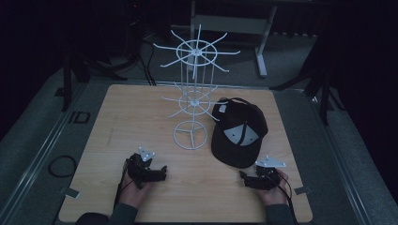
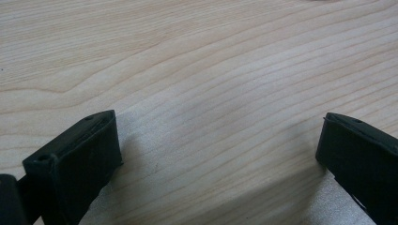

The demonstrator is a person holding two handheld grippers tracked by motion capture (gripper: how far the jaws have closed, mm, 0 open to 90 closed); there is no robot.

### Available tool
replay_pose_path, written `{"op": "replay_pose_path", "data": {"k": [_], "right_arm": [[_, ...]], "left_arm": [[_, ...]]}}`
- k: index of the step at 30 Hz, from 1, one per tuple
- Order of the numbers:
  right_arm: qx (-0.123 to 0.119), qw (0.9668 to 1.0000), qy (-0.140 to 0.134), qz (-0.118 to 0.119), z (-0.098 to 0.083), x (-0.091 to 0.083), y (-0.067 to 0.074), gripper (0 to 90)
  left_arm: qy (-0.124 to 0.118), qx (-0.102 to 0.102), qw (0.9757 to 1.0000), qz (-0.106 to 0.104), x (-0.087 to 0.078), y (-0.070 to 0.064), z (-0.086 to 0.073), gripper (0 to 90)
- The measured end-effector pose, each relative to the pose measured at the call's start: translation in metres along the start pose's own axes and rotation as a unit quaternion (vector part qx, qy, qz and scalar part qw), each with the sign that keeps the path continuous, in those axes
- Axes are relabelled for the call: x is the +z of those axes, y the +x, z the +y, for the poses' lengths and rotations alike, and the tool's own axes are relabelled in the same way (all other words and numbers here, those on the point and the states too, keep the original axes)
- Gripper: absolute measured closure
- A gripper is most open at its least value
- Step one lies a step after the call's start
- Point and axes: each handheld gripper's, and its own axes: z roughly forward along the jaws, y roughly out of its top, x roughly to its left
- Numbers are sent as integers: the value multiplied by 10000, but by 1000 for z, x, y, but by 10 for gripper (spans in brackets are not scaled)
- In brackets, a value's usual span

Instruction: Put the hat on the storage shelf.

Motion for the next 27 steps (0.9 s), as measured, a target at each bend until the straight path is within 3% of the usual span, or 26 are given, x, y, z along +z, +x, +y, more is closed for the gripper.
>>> {"op": "replay_pose_path", "data": {"k": [19,27], "right_arm": [[-38,10000,16,38,1,1,0,144],[64,9998,186,26,8,0,0,250]], "left_arm": [[-6,-15,10000,-4,0,-1,0,1],[-4,-15,10000,-4,0,-1,0,1]]}}
